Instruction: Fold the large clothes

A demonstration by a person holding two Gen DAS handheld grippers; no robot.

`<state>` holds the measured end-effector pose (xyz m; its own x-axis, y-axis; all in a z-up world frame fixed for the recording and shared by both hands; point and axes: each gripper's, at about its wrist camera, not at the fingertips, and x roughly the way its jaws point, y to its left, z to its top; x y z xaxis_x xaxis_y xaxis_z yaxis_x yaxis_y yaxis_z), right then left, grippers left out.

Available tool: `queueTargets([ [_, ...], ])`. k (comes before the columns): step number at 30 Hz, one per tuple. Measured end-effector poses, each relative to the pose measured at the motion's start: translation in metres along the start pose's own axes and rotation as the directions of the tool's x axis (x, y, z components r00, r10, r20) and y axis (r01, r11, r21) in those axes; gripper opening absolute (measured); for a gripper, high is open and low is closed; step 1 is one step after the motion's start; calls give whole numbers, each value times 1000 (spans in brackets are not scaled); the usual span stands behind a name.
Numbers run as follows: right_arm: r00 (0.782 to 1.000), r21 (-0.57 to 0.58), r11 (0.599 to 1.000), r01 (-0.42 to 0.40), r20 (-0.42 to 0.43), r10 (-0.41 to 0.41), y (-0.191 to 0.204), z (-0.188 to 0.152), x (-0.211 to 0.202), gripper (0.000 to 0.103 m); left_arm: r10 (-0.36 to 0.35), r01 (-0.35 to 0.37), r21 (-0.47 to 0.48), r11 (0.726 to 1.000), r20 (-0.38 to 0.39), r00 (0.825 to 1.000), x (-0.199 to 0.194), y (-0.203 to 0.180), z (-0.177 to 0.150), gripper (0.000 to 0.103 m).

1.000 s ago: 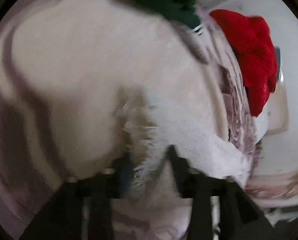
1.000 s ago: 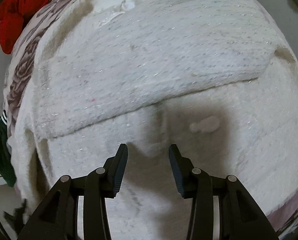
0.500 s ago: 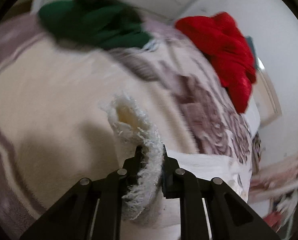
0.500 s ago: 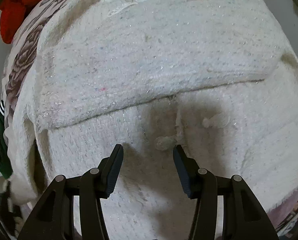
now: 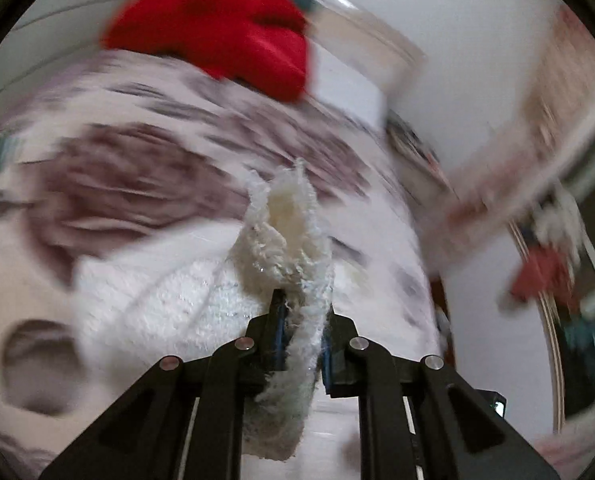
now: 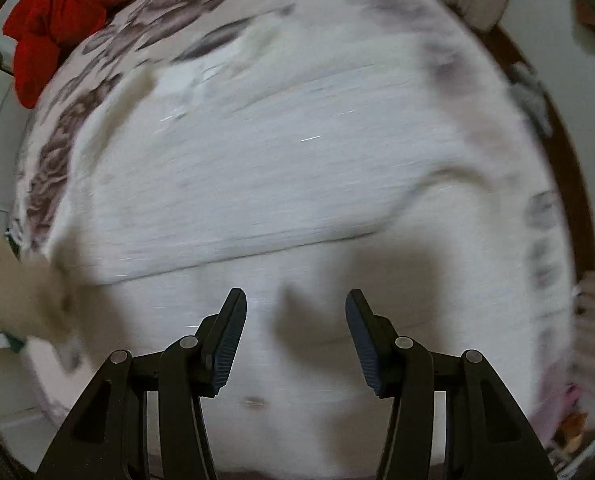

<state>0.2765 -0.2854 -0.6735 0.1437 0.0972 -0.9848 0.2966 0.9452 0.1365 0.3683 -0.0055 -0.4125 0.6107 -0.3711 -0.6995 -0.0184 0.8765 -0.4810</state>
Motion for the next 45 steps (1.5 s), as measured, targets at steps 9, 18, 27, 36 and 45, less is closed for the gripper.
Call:
queueTargets([
  [9, 1000, 173, 984, 28, -3, -28, -146, 32, 11, 54, 24, 41, 190, 981, -328, 944, 182, -139, -64, 12],
  [18, 980, 242, 950, -198, 15, 200, -180, 45, 6, 54, 112, -24, 266, 964, -323, 940, 198, -147, -69, 61],
  [27, 908, 228, 881, -415, 36, 418, -128, 100, 17, 60, 300, -285, 190, 939, -54, 952, 80, -44, -26, 88],
  [36, 958, 22, 958, -286, 37, 285, -49, 130, 30, 8, 549, -540, 102, 836, -111, 829, 106, 96, -8, 88],
  [45, 973, 53, 986, -161, -159, 168, -60, 158, 63, 7, 580, -583, 91, 807, -307, 755, 182, 145, -4, 90],
])
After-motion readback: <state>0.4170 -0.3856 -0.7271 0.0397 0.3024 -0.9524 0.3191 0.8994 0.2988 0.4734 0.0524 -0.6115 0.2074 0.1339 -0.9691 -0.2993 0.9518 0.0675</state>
